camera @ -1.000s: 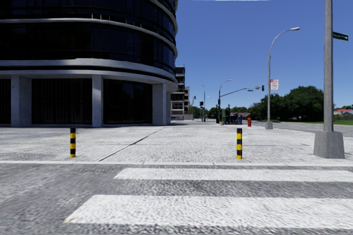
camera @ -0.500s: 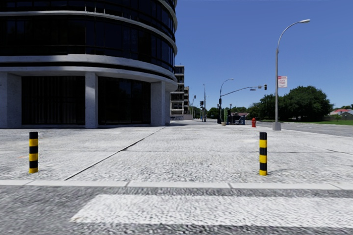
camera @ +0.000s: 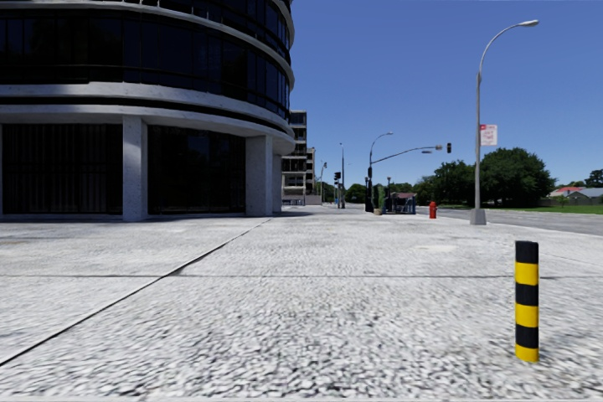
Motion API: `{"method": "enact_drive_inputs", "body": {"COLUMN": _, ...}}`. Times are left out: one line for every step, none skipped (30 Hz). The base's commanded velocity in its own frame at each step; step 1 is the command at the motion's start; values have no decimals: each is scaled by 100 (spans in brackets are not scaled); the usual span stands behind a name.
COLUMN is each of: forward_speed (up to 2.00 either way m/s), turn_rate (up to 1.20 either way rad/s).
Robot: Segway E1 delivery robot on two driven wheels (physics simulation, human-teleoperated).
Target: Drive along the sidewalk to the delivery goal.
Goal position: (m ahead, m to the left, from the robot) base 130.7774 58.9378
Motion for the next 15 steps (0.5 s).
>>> {"method": "enact_drive_inputs", "body": {"forward_speed": 200, "turn_rate": 0}}
{"method": "enact_drive_inputs", "body": {"forward_speed": 200, "turn_rate": 0}}
{"method": "enact_drive_inputs", "body": {"forward_speed": 200, "turn_rate": 0}}
{"method": "enact_drive_inputs", "body": {"forward_speed": 200, "turn_rate": 0}}
{"method": "enact_drive_inputs", "body": {"forward_speed": 200, "turn_rate": 0}}
{"method": "enact_drive_inputs", "body": {"forward_speed": 200, "turn_rate": 0}}
{"method": "enact_drive_inputs", "body": {"forward_speed": 200, "turn_rate": 0}}
{"method": "enact_drive_inputs", "body": {"forward_speed": 200, "turn_rate": 0}}
{"method": "enact_drive_inputs", "body": {"forward_speed": 200, "turn_rate": 0}}
{"method": "enact_drive_inputs", "body": {"forward_speed": 200, "turn_rate": 0}}
{"method": "enact_drive_inputs", "body": {"forward_speed": 200, "turn_rate": 0}}
{"method": "enact_drive_inputs", "body": {"forward_speed": 200, "turn_rate": 0}}
{"method": "enact_drive_inputs", "body": {"forward_speed": 200, "turn_rate": 0}}
{"method": "enact_drive_inputs", "body": {"forward_speed": 200, "turn_rate": 0}}
{"method": "enact_drive_inputs", "body": {"forward_speed": 200, "turn_rate": -10}}
